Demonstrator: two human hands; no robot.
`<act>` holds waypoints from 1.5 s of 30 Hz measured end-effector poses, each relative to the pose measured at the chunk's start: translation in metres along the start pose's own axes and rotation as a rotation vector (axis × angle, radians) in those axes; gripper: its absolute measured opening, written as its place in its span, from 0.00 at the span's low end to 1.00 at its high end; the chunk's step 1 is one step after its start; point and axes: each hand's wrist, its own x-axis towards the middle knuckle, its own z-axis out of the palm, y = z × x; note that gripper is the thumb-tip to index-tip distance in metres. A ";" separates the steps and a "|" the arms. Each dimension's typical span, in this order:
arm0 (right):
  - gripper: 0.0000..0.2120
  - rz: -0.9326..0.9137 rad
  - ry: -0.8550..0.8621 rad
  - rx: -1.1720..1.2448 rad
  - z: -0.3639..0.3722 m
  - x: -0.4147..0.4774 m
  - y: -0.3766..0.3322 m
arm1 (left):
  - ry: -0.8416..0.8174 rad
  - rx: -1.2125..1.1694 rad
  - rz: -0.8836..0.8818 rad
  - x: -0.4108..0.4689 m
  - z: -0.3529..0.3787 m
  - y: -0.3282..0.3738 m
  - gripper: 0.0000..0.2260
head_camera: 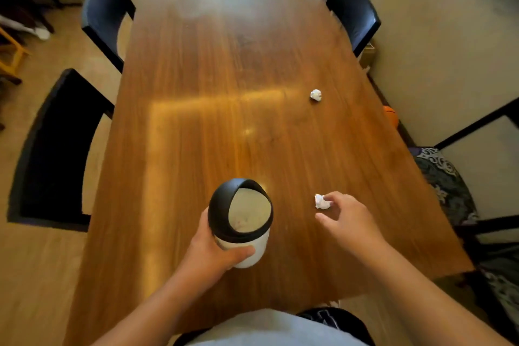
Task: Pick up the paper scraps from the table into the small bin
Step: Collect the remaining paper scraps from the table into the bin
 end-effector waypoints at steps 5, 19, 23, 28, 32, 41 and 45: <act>0.35 -0.201 -0.141 -0.333 0.017 0.054 0.047 | 0.050 -0.012 -0.031 0.011 0.056 0.015 0.49; 0.20 -0.519 -0.294 -0.193 -0.039 0.100 0.179 | 0.260 -0.050 -0.115 0.007 0.229 0.074 0.47; 0.19 -0.346 -0.239 -0.024 -0.066 0.105 0.206 | 0.237 -0.043 -0.139 0.006 0.251 0.076 0.48; 0.15 -0.188 -0.209 0.292 -0.093 0.104 0.208 | 0.208 -0.002 -0.155 0.011 0.257 0.081 0.49; 0.11 -0.225 -0.091 0.469 -0.138 0.100 0.179 | 0.173 -0.021 -0.133 0.018 0.256 0.089 0.50; 0.12 -0.473 0.334 0.704 -0.245 0.069 0.115 | 0.124 -0.044 -0.054 0.018 0.255 0.111 0.45; 0.12 -0.619 0.570 0.768 -0.263 0.052 0.096 | 0.122 -0.062 -0.035 0.021 0.253 0.113 0.44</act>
